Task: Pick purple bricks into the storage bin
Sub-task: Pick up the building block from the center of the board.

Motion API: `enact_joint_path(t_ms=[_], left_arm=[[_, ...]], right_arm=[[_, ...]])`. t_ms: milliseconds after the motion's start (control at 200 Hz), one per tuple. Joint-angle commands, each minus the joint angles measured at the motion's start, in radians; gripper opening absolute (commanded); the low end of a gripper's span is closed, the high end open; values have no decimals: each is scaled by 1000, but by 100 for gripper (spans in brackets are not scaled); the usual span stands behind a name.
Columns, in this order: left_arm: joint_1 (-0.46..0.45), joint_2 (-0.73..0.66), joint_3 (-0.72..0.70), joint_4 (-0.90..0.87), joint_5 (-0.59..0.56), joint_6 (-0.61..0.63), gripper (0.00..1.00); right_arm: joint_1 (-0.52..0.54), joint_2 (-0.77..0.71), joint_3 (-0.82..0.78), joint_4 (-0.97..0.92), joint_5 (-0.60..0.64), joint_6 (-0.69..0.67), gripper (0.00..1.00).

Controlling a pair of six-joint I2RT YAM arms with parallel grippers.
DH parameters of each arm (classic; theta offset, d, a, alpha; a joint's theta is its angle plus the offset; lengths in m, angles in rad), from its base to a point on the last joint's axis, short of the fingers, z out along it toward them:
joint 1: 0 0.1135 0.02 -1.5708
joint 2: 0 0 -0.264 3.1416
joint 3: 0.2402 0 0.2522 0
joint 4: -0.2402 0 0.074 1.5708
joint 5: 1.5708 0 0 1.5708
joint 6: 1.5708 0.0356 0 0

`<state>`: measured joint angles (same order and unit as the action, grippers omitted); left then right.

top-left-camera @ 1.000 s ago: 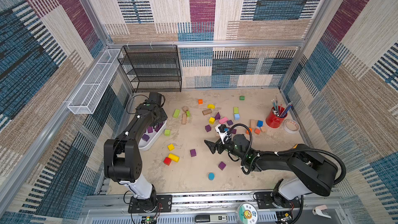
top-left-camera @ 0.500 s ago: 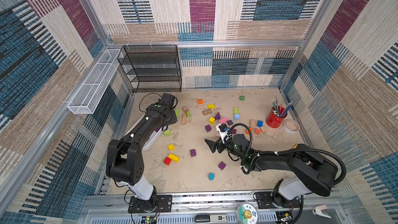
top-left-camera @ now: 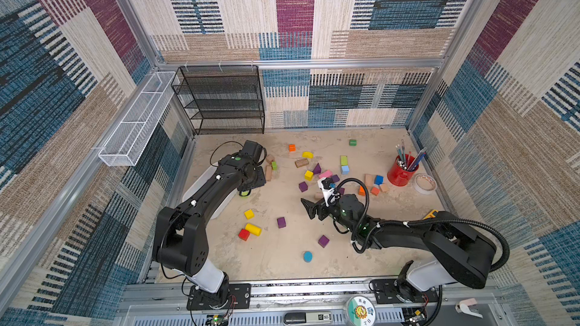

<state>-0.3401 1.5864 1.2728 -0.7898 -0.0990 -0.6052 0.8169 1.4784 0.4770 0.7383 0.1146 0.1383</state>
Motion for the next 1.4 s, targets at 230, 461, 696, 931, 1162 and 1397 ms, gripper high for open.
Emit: enact_joint_path(t_ms=[230,461,696,931,1162,1397], left_arm=[[-102,-124,-132,-27,40,-176,44],[-210,-167,-188,-34,10,-260,47],[-314,-154,-214,-33,-35,-316,52],[-391,-79,-194,-31,-75,-356,60],[-426,-11,-169,-29,-95,-359,63],[-432,35,-168,11,-71,-353,65]], right_arm=[[-2,8,47,-109,151,56,99],[-7,14,57,-130,163,70,99],[-36,4,54,-145,146,86,99],[-87,-16,45,-157,82,115,99],[-171,-75,-9,-108,-95,175,99],[-254,-101,-64,-18,-252,248,99]])
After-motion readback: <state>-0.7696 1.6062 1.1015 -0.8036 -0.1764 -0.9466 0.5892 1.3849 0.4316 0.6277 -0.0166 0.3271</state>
